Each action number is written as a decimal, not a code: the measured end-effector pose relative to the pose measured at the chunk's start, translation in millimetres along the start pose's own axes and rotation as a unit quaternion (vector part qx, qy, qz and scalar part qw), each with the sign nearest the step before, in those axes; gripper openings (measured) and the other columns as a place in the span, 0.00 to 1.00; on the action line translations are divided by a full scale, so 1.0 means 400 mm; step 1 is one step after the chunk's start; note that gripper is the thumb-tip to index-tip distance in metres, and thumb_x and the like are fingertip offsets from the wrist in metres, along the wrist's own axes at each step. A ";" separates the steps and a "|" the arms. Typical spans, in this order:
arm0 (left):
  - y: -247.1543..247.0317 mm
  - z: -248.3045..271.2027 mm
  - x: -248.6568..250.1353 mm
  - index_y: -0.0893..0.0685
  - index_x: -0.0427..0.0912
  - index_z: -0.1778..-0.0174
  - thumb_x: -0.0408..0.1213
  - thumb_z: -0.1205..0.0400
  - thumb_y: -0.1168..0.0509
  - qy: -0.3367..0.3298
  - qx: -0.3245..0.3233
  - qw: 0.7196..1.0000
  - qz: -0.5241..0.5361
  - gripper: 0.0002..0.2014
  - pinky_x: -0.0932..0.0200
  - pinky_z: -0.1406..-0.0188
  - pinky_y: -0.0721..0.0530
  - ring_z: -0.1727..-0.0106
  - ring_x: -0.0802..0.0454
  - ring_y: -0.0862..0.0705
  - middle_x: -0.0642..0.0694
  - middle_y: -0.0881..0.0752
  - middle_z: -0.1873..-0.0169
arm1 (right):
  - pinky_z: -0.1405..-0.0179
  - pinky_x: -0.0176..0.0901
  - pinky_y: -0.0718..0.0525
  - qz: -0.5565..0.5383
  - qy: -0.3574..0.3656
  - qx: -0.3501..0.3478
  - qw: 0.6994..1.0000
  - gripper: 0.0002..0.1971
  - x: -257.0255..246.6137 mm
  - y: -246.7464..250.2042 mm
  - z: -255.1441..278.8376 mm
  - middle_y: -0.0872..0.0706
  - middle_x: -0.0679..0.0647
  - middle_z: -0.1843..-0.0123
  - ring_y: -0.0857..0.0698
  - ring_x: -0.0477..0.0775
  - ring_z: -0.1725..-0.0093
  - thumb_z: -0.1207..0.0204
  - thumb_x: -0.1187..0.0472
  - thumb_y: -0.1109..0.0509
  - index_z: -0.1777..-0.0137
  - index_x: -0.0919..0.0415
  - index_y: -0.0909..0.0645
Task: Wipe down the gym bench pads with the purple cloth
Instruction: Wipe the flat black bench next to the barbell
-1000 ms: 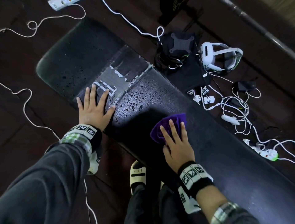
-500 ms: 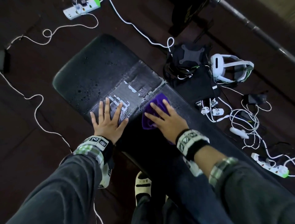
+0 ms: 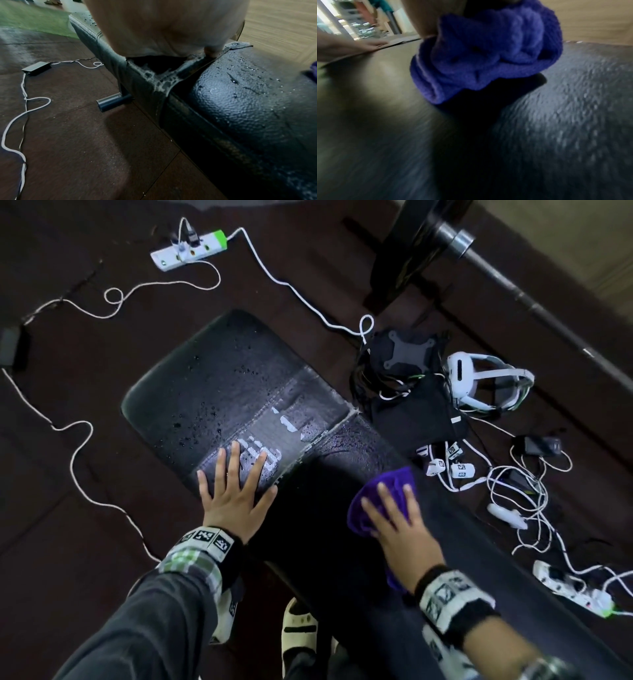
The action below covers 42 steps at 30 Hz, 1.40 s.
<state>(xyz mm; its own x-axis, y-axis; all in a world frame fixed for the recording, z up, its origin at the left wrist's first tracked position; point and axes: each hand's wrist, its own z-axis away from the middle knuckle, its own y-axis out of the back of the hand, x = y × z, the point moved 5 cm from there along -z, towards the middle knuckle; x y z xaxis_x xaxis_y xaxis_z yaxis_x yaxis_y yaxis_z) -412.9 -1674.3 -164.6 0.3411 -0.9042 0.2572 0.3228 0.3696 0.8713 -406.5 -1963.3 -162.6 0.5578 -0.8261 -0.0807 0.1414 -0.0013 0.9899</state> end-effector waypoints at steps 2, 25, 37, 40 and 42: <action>-0.002 -0.001 0.000 0.66 0.72 0.24 0.71 0.28 0.70 -0.001 0.001 1.000 -0.002 0.35 0.52 0.35 0.89 0.25 0.61 0.81 0.61 0.77 0.24 | 0.29 0.69 0.32 -0.006 0.051 -0.047 0.998 0.32 -0.058 -0.018 -0.005 0.44 0.55 0.17 0.43 0.78 0.22 0.23 0.58 0.48 0.18 0.42 0.52; -0.006 -0.006 -0.004 0.57 0.70 0.21 0.72 0.27 0.66 0.018 0.032 0.999 -0.004 0.36 0.50 0.30 0.85 0.24 0.65 0.79 0.58 0.67 0.19 | 0.31 0.62 0.29 -0.005 0.084 -0.010 0.996 0.34 -0.075 0.031 -0.120 0.33 0.53 0.21 0.33 0.75 0.26 0.31 0.65 0.44 0.23 0.45 0.37; 0.000 -0.005 -0.001 0.69 0.74 0.25 0.73 0.31 0.72 0.026 -0.016 0.999 -0.018 0.35 0.52 0.35 0.89 0.28 0.64 0.84 0.61 0.77 0.24 | 0.24 0.58 0.37 -0.046 -0.041 -0.006 0.998 0.26 0.142 0.048 -0.227 0.33 0.64 0.22 0.30 0.67 0.25 0.22 0.53 0.51 0.22 0.50 0.39; 0.002 -0.005 0.001 0.66 0.74 0.24 0.73 0.30 0.71 0.022 -0.007 1.000 -0.017 0.35 0.52 0.34 0.88 0.27 0.64 0.83 0.62 0.76 0.24 | 0.23 0.63 0.46 -0.023 -0.031 -0.017 0.999 0.29 0.123 0.008 -0.095 0.40 0.61 0.19 0.39 0.73 0.22 0.22 0.55 0.51 0.20 0.49 0.46; 0.000 -0.003 0.003 0.64 0.73 0.23 0.73 0.29 0.70 0.021 0.000 1.000 -0.017 0.35 0.52 0.33 0.87 0.25 0.65 0.80 0.62 0.74 0.23 | 0.23 0.67 0.50 -0.009 -0.002 -0.064 0.998 0.33 0.088 -0.027 -0.028 0.43 0.58 0.17 0.47 0.75 0.21 0.24 0.57 0.52 0.18 0.47 0.53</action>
<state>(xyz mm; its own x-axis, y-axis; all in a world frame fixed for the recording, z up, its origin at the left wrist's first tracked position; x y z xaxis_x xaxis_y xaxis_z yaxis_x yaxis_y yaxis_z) -411.3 -1675.1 -165.0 0.3661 -0.9068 0.2090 0.3344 0.3377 0.8798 -379.3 -1986.0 -177.6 0.5507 -0.8290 -0.0973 0.2554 0.0564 0.9652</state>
